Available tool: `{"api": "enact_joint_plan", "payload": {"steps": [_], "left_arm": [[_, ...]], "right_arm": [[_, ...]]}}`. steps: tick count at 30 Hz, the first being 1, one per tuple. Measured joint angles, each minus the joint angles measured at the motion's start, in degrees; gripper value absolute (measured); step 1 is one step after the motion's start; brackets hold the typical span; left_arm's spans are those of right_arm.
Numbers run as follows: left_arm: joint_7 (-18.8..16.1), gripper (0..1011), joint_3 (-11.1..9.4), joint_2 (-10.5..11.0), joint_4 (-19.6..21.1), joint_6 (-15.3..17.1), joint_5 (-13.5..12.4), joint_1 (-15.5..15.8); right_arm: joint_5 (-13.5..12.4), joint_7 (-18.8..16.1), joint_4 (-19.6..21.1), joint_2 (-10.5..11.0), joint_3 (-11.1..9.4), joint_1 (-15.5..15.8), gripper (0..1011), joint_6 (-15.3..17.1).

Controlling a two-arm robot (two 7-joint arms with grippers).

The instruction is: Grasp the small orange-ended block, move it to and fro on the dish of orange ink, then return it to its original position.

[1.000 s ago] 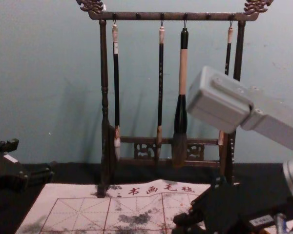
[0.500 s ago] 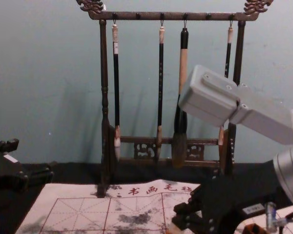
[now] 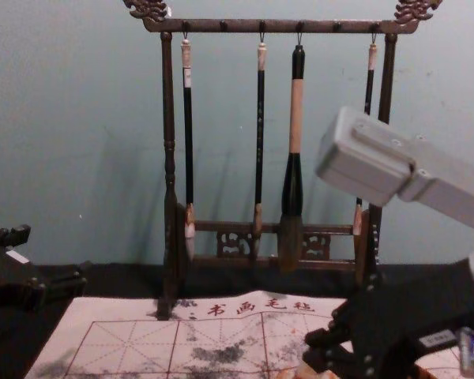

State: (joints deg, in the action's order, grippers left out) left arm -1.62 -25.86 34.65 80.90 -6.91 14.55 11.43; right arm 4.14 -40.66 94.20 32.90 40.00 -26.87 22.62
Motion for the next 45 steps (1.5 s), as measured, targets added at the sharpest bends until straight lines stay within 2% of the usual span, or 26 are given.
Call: {"api": "enact_joint_plan", "payload": {"steps": [9,19,31,45], "left_arm": [[0.0,1001,0.0,0.0,0.0,0.0,0.0,0.0],[0.0,1001,0.0,0.0,0.0,0.0,0.0,0.0],[0.0,1001,0.0,0.0,0.0,0.0,0.0,0.0],[0.0,1001,0.0,0.0,0.0,0.0,0.0,0.0]], "right_arm": [[-1.2,-0.9,2.5,2.0,-0.6,1.9,84,-0.1],[-1.8,-1.4,3.8,2.6,-0.3,2.4,84,-0.3],[-1.6,-1.6,3.6,1.6,0.9,1.5,84,-0.4],[-0.5,-1.2,0.7,-0.7,1.8,-0.7,84,0.3]]}}
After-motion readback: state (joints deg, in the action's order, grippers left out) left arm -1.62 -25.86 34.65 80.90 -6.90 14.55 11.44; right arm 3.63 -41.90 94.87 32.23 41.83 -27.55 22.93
